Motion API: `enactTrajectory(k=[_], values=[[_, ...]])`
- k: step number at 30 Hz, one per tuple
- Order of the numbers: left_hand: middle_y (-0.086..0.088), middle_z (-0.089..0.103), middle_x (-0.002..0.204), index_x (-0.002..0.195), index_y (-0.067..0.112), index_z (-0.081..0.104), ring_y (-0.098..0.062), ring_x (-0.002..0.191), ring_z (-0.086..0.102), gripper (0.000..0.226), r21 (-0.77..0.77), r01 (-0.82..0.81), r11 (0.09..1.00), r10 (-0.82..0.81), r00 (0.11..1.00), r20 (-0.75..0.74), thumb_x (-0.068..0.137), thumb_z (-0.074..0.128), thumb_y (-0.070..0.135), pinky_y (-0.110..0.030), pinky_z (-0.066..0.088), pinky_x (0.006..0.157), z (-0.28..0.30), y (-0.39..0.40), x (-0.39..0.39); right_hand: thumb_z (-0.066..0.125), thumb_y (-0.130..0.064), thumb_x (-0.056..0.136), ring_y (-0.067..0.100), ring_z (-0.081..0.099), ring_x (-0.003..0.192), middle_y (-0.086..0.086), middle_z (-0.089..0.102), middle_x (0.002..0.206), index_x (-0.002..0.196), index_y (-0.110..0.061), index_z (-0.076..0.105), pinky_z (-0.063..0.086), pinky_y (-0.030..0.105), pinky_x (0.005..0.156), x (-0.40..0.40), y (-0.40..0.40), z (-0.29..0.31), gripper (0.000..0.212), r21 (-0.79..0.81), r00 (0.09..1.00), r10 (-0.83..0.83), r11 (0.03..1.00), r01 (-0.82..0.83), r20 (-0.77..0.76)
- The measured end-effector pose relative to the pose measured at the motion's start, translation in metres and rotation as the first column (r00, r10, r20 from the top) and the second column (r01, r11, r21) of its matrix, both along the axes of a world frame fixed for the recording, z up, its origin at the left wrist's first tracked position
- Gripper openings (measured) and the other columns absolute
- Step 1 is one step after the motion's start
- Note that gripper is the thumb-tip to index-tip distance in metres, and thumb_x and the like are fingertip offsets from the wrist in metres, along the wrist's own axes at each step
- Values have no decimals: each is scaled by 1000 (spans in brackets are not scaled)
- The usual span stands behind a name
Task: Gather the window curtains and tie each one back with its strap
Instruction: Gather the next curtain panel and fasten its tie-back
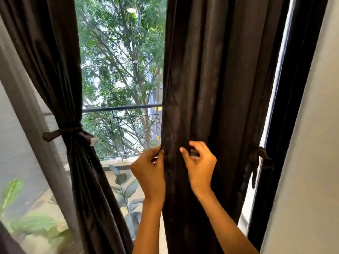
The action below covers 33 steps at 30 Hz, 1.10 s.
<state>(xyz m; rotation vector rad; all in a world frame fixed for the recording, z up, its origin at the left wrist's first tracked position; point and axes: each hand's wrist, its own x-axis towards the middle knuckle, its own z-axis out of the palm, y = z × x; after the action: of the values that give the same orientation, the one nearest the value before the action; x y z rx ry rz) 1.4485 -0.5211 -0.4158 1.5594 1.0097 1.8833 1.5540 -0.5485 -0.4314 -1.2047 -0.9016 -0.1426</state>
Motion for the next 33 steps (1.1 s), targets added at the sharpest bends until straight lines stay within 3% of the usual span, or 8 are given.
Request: enactTrajectory(k=[6, 16, 20, 23, 25, 28, 30, 33], values=[[34, 66, 75, 93, 41, 68, 7, 72, 64, 36, 35, 108, 994, -109, 994, 7, 77, 65, 9, -21, 53, 67, -10, -20, 9, 63, 4, 78, 15, 63, 83, -3, 60, 98, 107, -12, 70, 51, 23, 71, -22, -15, -26, 34, 25, 944, -137, 990, 136, 299], [19, 71, 84, 99, 23, 74, 8, 75, 66, 24, 60, 153, 986, -155, 988, 17, 77, 75, 11, -13, 50, 68, -11, -28, 11, 53, -11, 88, 12, 62, 93, -5, 57, 110, 117, -29, 54, 55, 33, 76, -26, -24, -30, 34, -181, 931, 119, 982, -58, 345], [11, 73, 79, 89, 18, 77, 9, 68, 65, 13, 57, 82, 995, -80, 996, -36, 79, 75, 11, -11, 48, 69, -4, -15, -1, 50, -23, 84, 21, 43, 130, -2, 40, 143, 126, -23, 60, 35, 29, 109, -24, -21, -21, 43, -176, 896, 108, 984, -33, 432], [16, 70, 75, 89, 12, 77, 11, 65, 63, 10, 18, 69, 997, -69, 998, 11, 80, 74, 10, -14, 50, 70, 0, -2, -11, 54, -42, 88, 25, -2, 148, 7, 3, 160, 148, -26, 29, 9, 43, 118, -14, -15, -9, 67, -144, 943, -195, 960, 240, 270], [18, 66, 73, 89, 9, 77, 18, 62, 59, 10, 19, 62, 998, -62, 998, -10, 79, 74, 7, -4, 45, 66, 4, 3, -16, 64, -53, 82, 20, -1, 147, 3, 2, 160, 150, -29, 1, 10, 42, 118, -7, -10, -1, 96, -232, 986, -116, 962, 140, 117], [18, 69, 72, 87, 9, 76, 19, 63, 59, 10, 14, 128, 992, -128, 991, -26, 79, 72, 3, -1, 42, 63, 9, 6, -20, 73, -40, 79, 21, 62, 101, 8, 64, 113, 151, -29, 2, 50, 32, 86, -10, 0, 2, 102, -210, 998, 24, 978, -10, 65], [30, 64, 62, 83, 14, 75, 17, 62, 59, 14, 7, 165, 986, -165, 986, -29, 80, 70, 1, -2, 42, 63, 9, 5, -21, 70, -20, 83, 20, 58, 56, 2, 62, 70, 144, -17, 38, 45, 25, 55, -18, 3, 1, 69, -158, 966, -126, 974, 164, 227], [33, 64, 61, 80, 30, 73, 14, 62, 59, 28, -9, 203, 979, -203, 979, -5, 80, 70, 2, -6, 47, 63, 6, 0, -18, 60, -1, 72, 29, 67, 55, 9, 74, 79, 119, -11, 65, 47, 29, 41, -39, 2, -10, 48, -85, 870, -256, 944, 319, 422]])
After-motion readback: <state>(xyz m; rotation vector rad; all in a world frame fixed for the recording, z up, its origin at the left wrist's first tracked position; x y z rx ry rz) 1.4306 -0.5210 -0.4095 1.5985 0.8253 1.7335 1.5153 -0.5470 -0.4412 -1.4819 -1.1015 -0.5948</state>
